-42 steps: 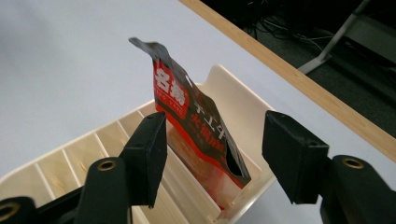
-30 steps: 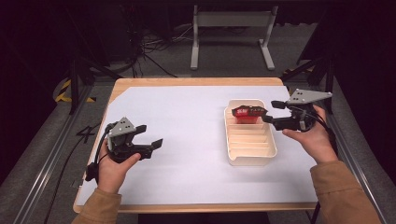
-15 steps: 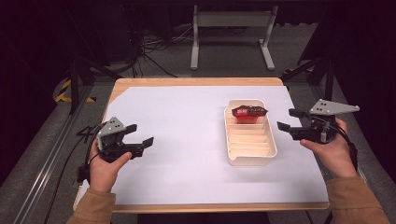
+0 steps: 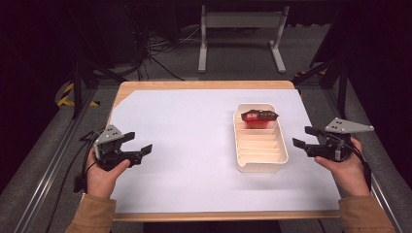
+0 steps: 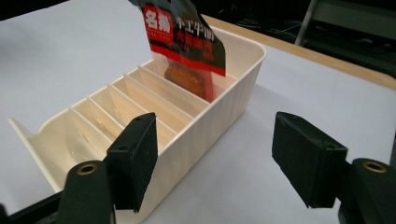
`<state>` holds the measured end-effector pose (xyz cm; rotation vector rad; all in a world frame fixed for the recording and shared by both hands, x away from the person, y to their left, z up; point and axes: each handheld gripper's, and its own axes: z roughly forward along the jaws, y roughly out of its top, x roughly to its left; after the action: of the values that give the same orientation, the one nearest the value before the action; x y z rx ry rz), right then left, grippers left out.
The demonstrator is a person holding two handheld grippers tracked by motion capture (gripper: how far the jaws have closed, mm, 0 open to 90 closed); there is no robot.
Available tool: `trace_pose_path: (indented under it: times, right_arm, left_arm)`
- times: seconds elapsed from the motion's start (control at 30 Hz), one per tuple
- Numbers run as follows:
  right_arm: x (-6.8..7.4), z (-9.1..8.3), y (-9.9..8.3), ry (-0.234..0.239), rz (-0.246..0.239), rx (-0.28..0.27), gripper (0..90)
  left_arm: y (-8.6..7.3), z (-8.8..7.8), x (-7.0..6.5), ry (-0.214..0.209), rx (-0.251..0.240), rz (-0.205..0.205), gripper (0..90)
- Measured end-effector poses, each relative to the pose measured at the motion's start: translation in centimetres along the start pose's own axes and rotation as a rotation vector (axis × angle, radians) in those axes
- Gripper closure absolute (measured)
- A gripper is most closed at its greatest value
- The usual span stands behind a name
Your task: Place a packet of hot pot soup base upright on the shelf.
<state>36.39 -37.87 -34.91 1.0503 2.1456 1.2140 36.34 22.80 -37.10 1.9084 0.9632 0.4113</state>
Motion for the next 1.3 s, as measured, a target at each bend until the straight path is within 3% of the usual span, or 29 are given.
trace_pose_path:
  times: [0.33, 0.57, 0.97, 1.3]
  right_arm:
    - [-0.3, 0.9, -3.5, -0.009, 0.051, 0.013, 31.6]
    - [0.0, 1.8, -5.6, -0.008, 0.068, 0.028, 31.6]
    - [0.4, 2.9, -8.0, -0.029, 0.083, 0.018, 31.6]
    - [0.7, 3.3, -8.3, -0.027, 0.071, 0.008, 30.7]
  left_arm:
    - [-2.8, 0.0, 0.3, 0.001, 0.035, 0.008, 17.9]
    - [-4.2, -0.4, 0.4, 0.001, 0.02, 0.003, 17.8]
    - [-4.3, -0.3, 0.5, -0.007, 0.014, 0.003, 17.5]
    - [-4.3, -0.2, 0.4, 0.001, 0.024, 0.002, 17.5]
